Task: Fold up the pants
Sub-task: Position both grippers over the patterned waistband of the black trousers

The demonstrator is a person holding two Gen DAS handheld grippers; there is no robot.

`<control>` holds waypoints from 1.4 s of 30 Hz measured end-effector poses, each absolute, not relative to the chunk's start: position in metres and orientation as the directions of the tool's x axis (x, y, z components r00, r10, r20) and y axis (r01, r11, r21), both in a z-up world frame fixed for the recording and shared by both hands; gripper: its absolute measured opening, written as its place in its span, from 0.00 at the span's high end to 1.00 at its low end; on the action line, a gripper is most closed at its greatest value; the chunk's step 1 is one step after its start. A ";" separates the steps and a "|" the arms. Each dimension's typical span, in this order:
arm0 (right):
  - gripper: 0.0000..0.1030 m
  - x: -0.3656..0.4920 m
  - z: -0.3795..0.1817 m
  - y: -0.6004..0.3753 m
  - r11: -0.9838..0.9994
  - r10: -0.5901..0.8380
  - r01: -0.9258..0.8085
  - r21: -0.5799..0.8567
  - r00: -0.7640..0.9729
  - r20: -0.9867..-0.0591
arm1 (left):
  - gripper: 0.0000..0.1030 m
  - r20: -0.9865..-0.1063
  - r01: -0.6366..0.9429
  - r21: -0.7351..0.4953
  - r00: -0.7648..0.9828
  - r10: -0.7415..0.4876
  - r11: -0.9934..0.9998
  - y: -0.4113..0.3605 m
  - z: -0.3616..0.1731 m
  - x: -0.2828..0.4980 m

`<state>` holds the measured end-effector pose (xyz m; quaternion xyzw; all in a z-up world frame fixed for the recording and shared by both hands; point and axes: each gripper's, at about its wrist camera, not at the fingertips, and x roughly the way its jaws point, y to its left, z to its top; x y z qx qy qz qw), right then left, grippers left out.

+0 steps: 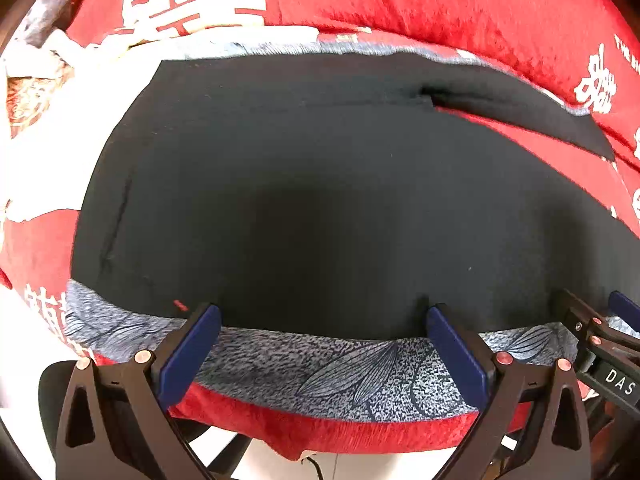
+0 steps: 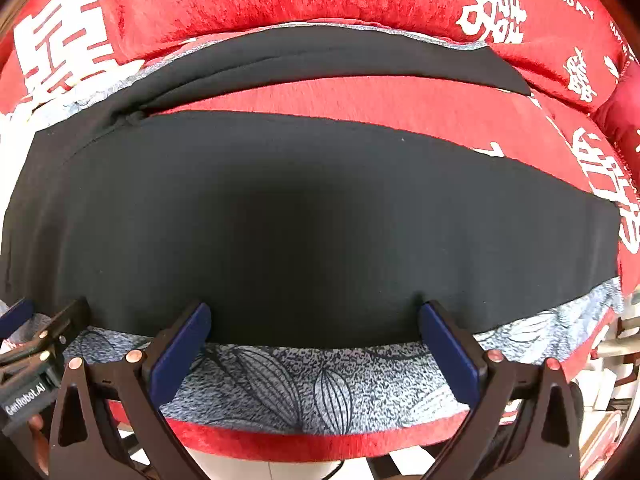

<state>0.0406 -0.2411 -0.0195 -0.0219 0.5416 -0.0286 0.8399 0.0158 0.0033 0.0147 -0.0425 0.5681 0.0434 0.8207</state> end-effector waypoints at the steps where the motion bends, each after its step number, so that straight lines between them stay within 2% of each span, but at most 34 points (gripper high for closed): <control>1: 0.00 0.037 -0.014 -0.235 0.996 -0.079 0.007 -0.085 0.431 -0.899 | 0.00 -0.934 -0.123 -0.024 0.357 0.021 0.992 0.005 0.018 0.017; 5: 0.00 0.026 0.005 -0.209 0.988 -0.093 -0.067 -0.143 0.482 -0.871 | 0.00 -0.933 -0.150 -0.017 0.357 0.038 0.988 0.012 0.026 0.026; 11: 0.00 0.030 0.026 -0.190 0.984 -0.069 -0.108 -0.142 0.503 -0.861 | 0.00 -0.927 -0.189 -0.022 0.371 0.050 0.982 0.028 0.037 0.042; 14: 0.00 0.064 0.035 -0.194 0.984 -0.051 -0.124 -0.129 0.499 -0.865 | 0.00 -0.920 -0.198 -0.016 0.387 0.063 0.980 0.036 0.038 0.032; 30: 0.00 0.107 0.047 -0.167 0.972 0.028 -0.214 -0.094 0.507 -0.861 | 0.00 -0.912 -0.250 0.005 0.397 0.108 0.968 0.061 0.055 0.070; 42: 0.00 0.098 0.041 -0.165 0.971 0.035 -0.221 -0.086 0.491 -0.870 | 0.00 -0.914 -0.267 -0.003 0.392 0.105 0.964 0.065 0.054 0.059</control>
